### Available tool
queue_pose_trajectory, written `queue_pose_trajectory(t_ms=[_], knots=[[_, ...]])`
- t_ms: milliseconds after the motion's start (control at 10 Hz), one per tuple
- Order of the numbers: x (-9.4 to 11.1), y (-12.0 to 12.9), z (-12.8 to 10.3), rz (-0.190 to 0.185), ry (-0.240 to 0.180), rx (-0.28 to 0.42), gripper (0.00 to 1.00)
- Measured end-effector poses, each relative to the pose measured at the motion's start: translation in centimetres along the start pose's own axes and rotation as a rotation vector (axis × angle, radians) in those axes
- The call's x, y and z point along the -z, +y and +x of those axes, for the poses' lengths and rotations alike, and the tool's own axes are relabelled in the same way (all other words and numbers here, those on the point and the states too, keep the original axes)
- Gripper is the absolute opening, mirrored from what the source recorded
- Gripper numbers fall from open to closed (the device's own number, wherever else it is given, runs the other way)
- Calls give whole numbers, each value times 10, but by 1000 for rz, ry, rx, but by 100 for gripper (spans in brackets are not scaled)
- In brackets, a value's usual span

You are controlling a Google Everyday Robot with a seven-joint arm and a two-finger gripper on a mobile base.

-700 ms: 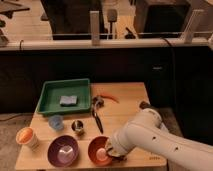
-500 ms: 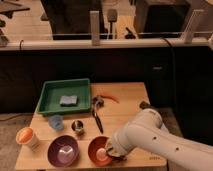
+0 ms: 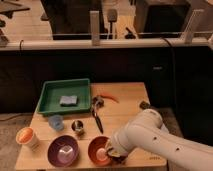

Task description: Place grapes in red bowl

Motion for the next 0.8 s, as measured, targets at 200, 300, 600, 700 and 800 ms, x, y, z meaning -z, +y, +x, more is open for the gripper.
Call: queue_pose_trajectory(t_ms=[200, 300, 600, 700, 800], knots=[[0, 0, 0, 3, -2, 3, 2], [1, 1, -1, 4, -2, 6, 2], [0, 0, -2, 6, -8, 15, 2], [0, 0, -2, 7, -10, 18, 2], [0, 0, -3, 8, -12, 19, 2]])
